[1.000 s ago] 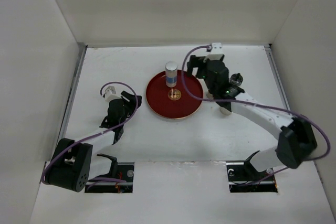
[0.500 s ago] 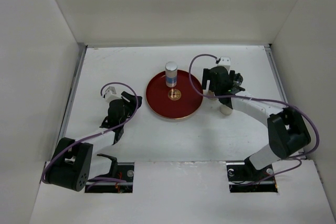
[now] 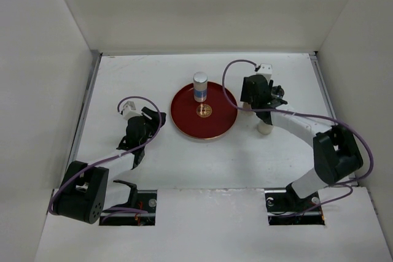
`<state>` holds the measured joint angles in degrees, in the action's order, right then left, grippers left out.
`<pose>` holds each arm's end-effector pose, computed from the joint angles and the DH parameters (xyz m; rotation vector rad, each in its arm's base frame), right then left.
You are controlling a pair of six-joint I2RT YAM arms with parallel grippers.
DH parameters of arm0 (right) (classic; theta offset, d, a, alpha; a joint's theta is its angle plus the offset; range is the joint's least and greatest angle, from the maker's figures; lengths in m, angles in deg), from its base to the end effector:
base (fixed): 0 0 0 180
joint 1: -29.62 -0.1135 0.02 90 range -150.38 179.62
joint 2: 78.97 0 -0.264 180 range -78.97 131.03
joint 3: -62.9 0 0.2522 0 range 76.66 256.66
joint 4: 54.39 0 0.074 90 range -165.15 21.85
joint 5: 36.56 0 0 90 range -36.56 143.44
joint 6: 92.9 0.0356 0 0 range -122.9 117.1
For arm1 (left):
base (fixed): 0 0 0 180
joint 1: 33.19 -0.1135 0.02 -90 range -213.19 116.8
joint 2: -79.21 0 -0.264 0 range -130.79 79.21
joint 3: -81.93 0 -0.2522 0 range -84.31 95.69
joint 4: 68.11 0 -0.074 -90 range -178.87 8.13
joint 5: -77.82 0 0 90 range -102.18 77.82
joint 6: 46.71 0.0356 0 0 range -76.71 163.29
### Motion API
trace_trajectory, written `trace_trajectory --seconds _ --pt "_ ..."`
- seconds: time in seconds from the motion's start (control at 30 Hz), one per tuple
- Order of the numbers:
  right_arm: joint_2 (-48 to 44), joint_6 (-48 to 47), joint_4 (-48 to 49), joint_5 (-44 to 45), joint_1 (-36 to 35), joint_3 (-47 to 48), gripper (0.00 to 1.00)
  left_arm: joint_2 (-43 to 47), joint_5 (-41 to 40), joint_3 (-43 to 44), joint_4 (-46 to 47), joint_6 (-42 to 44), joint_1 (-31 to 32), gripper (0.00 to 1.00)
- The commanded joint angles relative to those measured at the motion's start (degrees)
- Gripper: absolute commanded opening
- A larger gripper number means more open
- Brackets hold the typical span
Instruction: Organize the condiment bottles
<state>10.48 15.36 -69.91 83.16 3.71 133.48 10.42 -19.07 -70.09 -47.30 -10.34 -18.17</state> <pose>0.3160 0.1339 0.2367 0.1505 2.0795 -0.0983 0.2118 -0.0524 0.1574 -0.7322 1.8382 -0.6823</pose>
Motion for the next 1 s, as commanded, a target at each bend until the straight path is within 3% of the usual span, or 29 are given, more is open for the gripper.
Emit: trace_trajectory --seconds 0.0,0.17,0.37,0.67,0.83,0.97 --pt "-7.9 -0.6 6.0 5.2 -3.6 2.5 0.58 1.0 -0.2 -0.3 3.4 -0.2 -0.2 0.54" --pt "-5.8 -0.2 6.2 2.6 -12.2 4.3 0.57 2.2 -0.4 -1.1 3.4 -0.6 -1.2 0.54" --pt "4.9 0.9 12.2 -2.5 -21.4 11.1 0.57 1.5 -0.1 -1.3 3.4 -1.6 -1.7 0.54" --pt "20.5 -0.3 12.7 -4.8 -24.9 24.6 0.6 2.8 -0.4 -2.1 3.4 -1.9 -2.5 0.54" --pt "22.9 0.0 11.5 -4.8 -25.3 26.0 0.82 2.2 0.2 -1.9 3.5 -2.2 -2.5 0.54" --pt "16.8 -0.8 12.0 -4.4 -25.4 22.3 0.97 2.1 0.6 -1.9 3.8 -2.4 -2.7 0.54"
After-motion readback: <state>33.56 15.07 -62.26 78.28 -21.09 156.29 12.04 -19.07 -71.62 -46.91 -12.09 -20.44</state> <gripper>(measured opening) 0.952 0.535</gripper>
